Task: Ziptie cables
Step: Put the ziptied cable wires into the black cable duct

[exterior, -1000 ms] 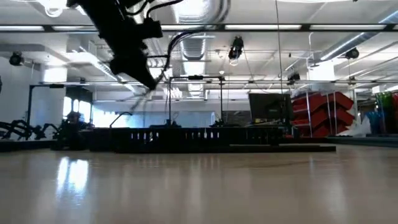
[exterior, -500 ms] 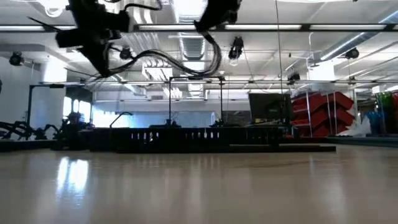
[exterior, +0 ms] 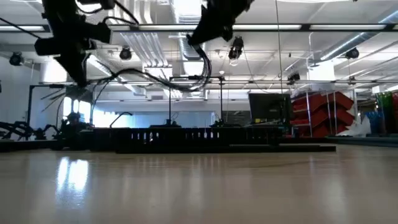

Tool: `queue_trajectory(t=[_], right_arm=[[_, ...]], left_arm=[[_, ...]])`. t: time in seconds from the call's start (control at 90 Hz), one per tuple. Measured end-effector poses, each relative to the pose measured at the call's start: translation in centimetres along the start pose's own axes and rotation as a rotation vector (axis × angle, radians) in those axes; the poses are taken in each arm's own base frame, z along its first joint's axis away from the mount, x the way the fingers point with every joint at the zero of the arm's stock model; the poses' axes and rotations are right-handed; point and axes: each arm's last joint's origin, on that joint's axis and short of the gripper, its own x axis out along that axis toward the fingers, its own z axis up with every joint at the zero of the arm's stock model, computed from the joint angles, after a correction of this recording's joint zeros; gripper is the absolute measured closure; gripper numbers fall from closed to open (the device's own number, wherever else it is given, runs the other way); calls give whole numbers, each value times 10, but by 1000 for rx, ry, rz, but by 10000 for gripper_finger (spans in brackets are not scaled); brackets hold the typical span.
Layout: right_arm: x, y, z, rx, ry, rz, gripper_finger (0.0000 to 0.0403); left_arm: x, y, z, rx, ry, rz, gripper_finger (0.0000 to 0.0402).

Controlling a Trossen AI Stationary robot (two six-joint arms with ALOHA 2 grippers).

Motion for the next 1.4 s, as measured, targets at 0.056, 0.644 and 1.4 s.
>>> queue_trajectory(t=[0.056,0.644,1.4], right_arm=[[4,1,-8,23,32,-1,400],[22,-2,-69,112,293,-163,400],[36,0,-140,280,450,-232,400]], left_arm=[[7,-4,0,9,11,-20,401],[92,-26,33,108,183,89,401],[80,-29,50,198,123,-200,275]])
